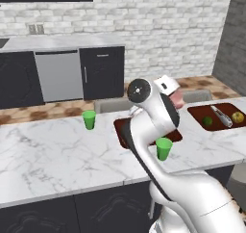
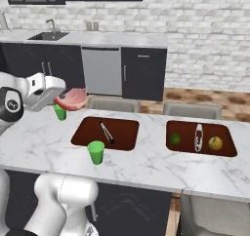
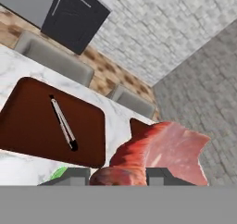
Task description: Gather the squash and lime from the fridge and place them on a tray on the dining counter. Then gather the fish and steak from the fridge and place them on the other tray.
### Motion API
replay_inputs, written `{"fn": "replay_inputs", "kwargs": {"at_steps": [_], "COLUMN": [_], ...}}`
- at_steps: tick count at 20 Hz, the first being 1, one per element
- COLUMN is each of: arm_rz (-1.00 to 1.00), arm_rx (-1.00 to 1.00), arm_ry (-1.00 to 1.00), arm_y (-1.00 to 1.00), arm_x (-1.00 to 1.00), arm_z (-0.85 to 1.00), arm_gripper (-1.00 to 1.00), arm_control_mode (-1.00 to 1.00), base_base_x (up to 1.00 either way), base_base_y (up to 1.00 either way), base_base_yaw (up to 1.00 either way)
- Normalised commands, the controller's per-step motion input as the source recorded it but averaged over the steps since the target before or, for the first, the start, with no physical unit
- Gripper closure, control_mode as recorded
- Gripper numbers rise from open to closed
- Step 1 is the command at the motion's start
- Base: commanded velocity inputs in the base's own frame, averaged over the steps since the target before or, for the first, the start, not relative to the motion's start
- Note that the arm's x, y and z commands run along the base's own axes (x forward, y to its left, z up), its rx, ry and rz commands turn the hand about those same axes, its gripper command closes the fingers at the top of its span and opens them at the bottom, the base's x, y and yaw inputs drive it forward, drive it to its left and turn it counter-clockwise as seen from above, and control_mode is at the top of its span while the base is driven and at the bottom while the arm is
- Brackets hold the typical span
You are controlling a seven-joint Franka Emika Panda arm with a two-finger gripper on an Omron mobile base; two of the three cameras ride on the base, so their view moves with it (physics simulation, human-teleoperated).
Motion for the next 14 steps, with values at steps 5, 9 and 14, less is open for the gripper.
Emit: {"fn": "replay_inputs", "kwargs": {"at_steps": [5,9,14], "arm_rz": [0.0,0.01,0.02], "arm_rx": [0.04,0.05,0.09], "arm_ry": [0.21,0.12,0.04], "arm_y": [0.07,0.0,0.02], "arm_x": [0.14,0.04,0.07], "arm_z": [-0.33,-0.38,-0.38], "arm_gripper": [1.0,1.0,1.0], "arm_control_mode": [-1.0,-1.0,-1.0], "base_base_x": [0.0,0.0,0.0], "base_base_y": [0.0,0.0,0.0], "base_base_yaw": [0.0,0.0,0.0]}}
